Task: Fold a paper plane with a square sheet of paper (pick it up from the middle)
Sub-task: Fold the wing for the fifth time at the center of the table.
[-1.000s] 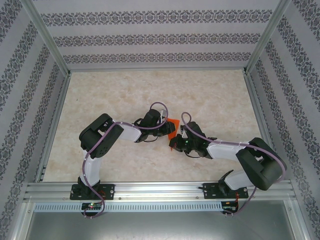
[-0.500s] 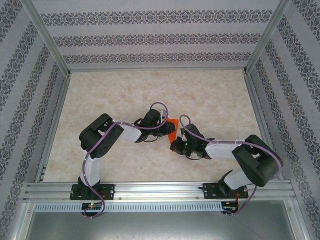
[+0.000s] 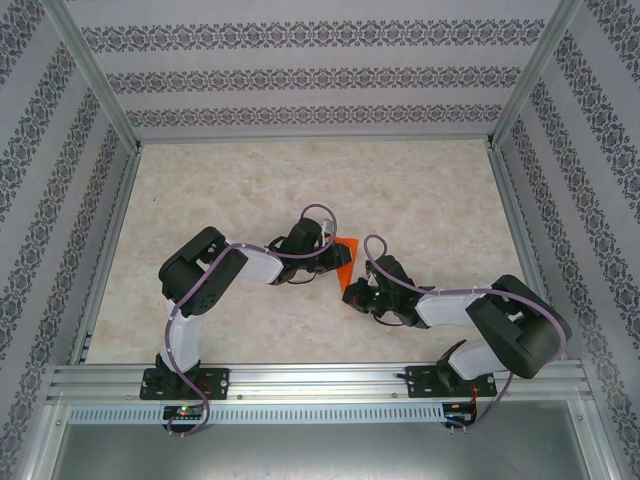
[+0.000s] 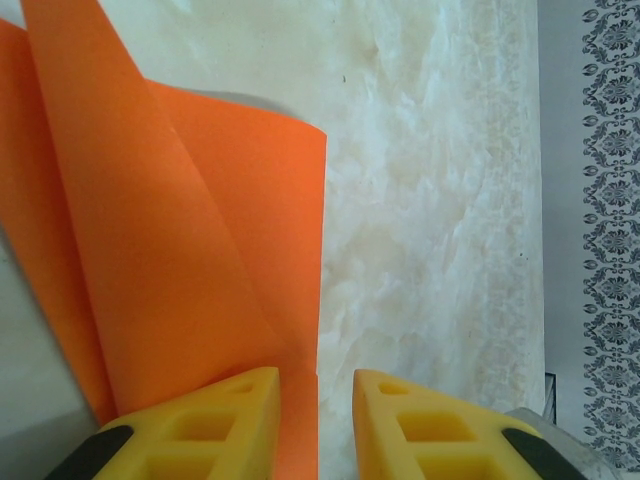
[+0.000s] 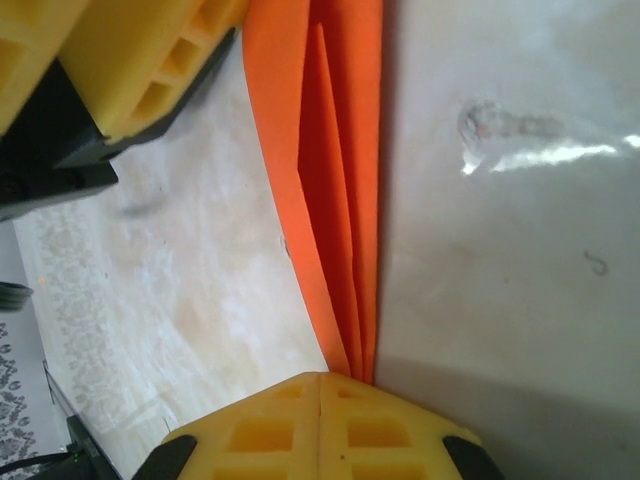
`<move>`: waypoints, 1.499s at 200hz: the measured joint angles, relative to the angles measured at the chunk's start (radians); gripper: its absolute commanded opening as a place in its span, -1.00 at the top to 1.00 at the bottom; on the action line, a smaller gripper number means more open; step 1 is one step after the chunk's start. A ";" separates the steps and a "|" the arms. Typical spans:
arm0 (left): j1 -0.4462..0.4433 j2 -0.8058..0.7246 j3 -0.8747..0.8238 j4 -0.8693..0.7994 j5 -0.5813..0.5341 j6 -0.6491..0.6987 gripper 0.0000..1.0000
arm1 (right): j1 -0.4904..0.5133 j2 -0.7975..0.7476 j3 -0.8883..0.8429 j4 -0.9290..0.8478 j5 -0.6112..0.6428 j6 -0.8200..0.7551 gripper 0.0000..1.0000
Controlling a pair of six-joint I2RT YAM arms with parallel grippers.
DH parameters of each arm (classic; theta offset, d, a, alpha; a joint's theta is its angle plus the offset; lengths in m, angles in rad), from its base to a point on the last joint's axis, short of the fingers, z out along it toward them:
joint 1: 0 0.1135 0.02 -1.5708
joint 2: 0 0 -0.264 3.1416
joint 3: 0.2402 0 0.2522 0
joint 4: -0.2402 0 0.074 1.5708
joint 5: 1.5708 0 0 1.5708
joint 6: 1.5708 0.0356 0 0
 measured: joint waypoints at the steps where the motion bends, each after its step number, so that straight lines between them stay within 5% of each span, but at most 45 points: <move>1: 0.000 0.000 0.000 0.000 0.000 0.000 0.46 | 0.000 -0.002 -0.001 -0.002 0.000 0.000 1.00; 70: 0.000 0.003 0.005 -0.005 0.013 0.000 0.46 | -0.019 -0.013 -0.039 0.041 -0.029 0.014 1.00; 142: 0.000 0.005 0.010 -0.008 0.015 0.000 0.46 | -0.040 -0.126 0.066 -0.153 -0.043 -0.032 0.99; 215: 0.000 0.011 0.019 -0.015 0.016 0.000 0.45 | -0.062 0.081 0.152 -0.098 -0.024 -0.043 1.00; 300: 0.003 0.006 0.027 -0.025 0.028 0.020 0.31 | -0.105 0.111 0.047 0.089 -0.055 -0.040 1.00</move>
